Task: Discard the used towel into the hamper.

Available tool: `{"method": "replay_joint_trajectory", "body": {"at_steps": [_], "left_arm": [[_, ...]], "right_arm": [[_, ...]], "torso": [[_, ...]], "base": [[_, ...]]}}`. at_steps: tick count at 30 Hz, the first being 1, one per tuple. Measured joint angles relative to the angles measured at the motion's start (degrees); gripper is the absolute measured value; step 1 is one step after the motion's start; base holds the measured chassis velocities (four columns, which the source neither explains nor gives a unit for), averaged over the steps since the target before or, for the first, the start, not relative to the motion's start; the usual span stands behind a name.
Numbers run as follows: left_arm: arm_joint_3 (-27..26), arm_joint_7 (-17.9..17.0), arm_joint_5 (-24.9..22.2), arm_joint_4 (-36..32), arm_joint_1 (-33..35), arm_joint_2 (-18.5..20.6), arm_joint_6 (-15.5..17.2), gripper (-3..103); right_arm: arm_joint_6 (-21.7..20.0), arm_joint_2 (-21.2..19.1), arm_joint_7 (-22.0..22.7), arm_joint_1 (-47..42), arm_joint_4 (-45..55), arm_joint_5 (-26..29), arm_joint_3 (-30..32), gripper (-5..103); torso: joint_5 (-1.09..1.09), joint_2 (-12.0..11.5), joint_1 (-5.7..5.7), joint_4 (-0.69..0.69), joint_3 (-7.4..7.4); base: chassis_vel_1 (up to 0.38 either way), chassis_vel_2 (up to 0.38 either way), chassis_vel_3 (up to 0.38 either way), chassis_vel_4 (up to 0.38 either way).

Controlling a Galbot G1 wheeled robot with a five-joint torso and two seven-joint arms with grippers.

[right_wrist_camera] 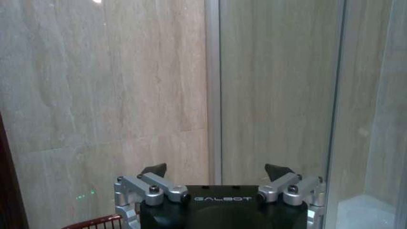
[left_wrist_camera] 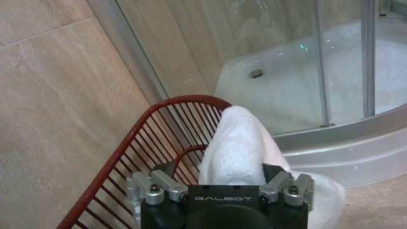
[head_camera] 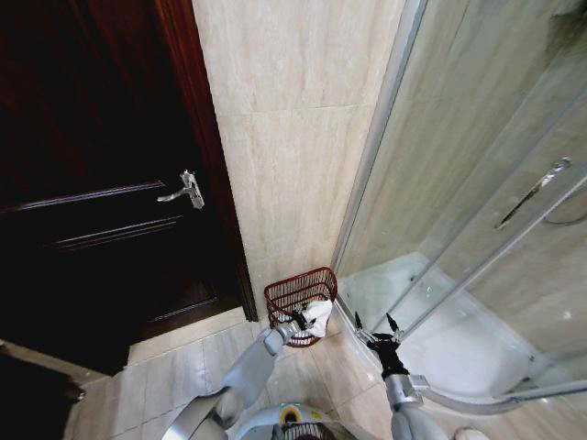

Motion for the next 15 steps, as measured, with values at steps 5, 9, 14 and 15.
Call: {"method": "replay_joint_trajectory", "body": {"at_steps": [5, 9, 14, 15], "left_arm": [[-0.05, 0.35, -0.03, 0.10, 0.11, 0.00, -0.11, 93], [-0.07, 1.04, -0.05, 0.19, 0.25, 0.00, -0.47, 85], [0.06, 1.24, 0.16, 0.86, 0.58, 0.00, -0.81, 65], [0.07, 1.27, 0.17, 0.84, 0.61, 0.00, -0.87, 61]], "right_arm": [[-0.03, 0.00, 0.00, 0.06, -0.14, -0.04, -0.01, 100], [-0.03, 0.00, 0.00, 0.01, -0.16, -0.06, 0.01, 100], [-0.02, 0.00, 0.02, -0.11, -0.11, -0.07, 0.09, 100], [0.03, 0.00, 0.04, -0.14, -0.16, -0.07, 0.11, 100]], "torso": [[0.00, 0.00, 0.00, 0.00, 0.00], [0.00, 0.00, 0.00, 0.00, 0.00], [0.00, 0.00, 0.00, 0.00, 0.00], [0.00, 0.00, 0.00, 0.00, 0.00]], "base": [[0.000, 0.000, 0.000, 0.000], [0.000, 0.000, 0.000, 0.000], [0.000, 0.000, 0.000, 0.000], [0.000, 0.000, 0.000, 0.000]]}}
